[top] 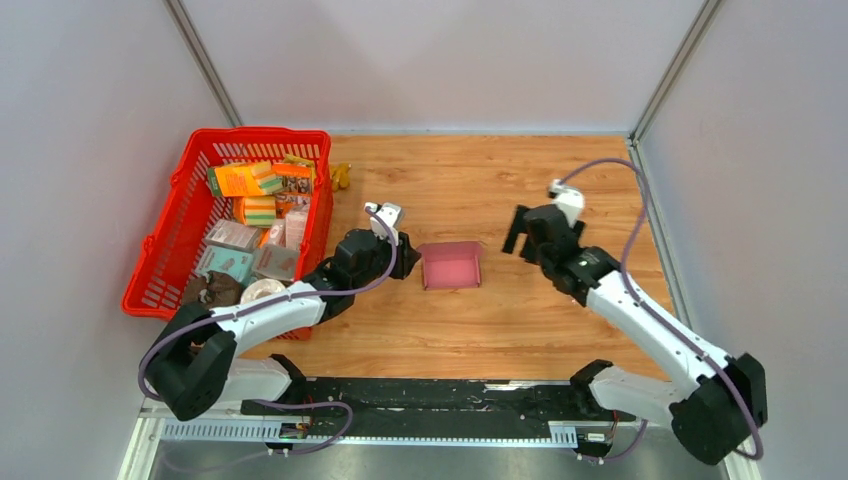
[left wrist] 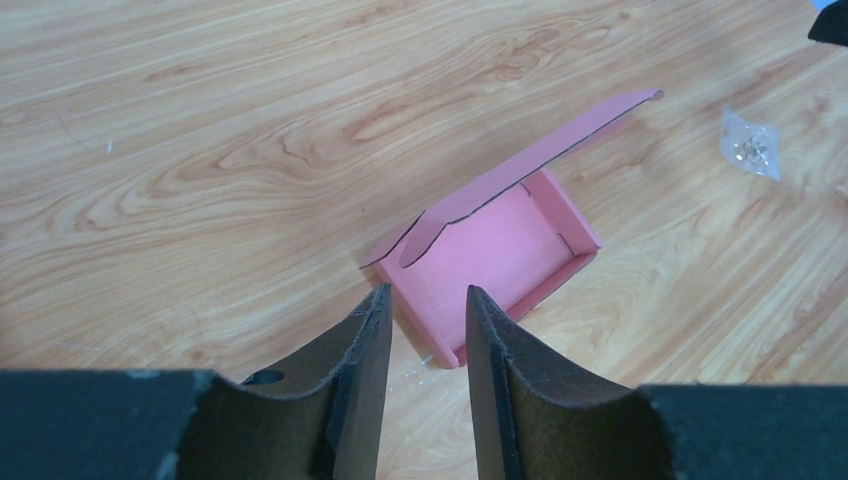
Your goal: Fold the paper box
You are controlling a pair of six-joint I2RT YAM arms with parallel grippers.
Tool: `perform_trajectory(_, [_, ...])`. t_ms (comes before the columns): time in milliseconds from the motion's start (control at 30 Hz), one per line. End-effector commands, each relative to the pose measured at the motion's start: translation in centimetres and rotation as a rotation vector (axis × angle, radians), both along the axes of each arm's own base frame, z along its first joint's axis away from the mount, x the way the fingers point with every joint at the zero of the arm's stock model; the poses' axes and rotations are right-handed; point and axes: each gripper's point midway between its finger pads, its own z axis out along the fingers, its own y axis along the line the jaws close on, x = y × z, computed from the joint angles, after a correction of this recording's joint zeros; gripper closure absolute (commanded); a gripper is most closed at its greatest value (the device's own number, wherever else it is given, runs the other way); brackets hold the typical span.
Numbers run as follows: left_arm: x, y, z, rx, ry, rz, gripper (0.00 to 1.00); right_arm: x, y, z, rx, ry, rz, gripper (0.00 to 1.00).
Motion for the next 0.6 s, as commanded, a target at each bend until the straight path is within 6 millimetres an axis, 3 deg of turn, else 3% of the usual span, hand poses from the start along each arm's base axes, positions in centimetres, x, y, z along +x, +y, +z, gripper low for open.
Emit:
perform_trajectory(0, [0.2, -0.6, 3.6, -0.083, -0.081, -0.011, 0.58, -1.7, -9.7, -3.7, 0.159, 0.138, -0.416, 0.07])
perform_trajectory(100, [-0.1, -0.3, 4.0, -0.082, -0.096, -0.016, 0.57, -2.5, -14.7, -5.3, 0.192, 0.173, -0.621, 0.03])
perform_trajectory(200, [-0.3, 0.0, 4.3, -0.084, -0.108, -0.014, 0.57, -2.6, -16.7, -6.8, 0.237, 0.248, -0.712, 0.0])
perform_trajectory(367, [-0.4, 0.4, 4.7, -0.086, -0.127, -0.003, 0.53, -1.3, -16.9, -8.3, 0.191, 0.374, -0.66, 0.0])
perform_trajectory(400, [-0.4, 0.4, 4.7, -0.09, -0.128, -0.007, 0.52, -1.1, -16.6, -9.9, 0.162, 0.437, -0.617, 0.01])
perform_trajectory(467, [-0.5, 0.3, 5.0, -0.101, -0.134, -0.007, 0.52, -0.7, -14.9, -11.2, 0.203, 0.517, -0.529, 0.09])
perform_trajectory(567, [-0.5, 0.4, 5.2, -0.113, -0.14, -0.006, 0.47, -0.7, -15.0, -13.1, 0.153, 0.602, -0.503, 0.16])
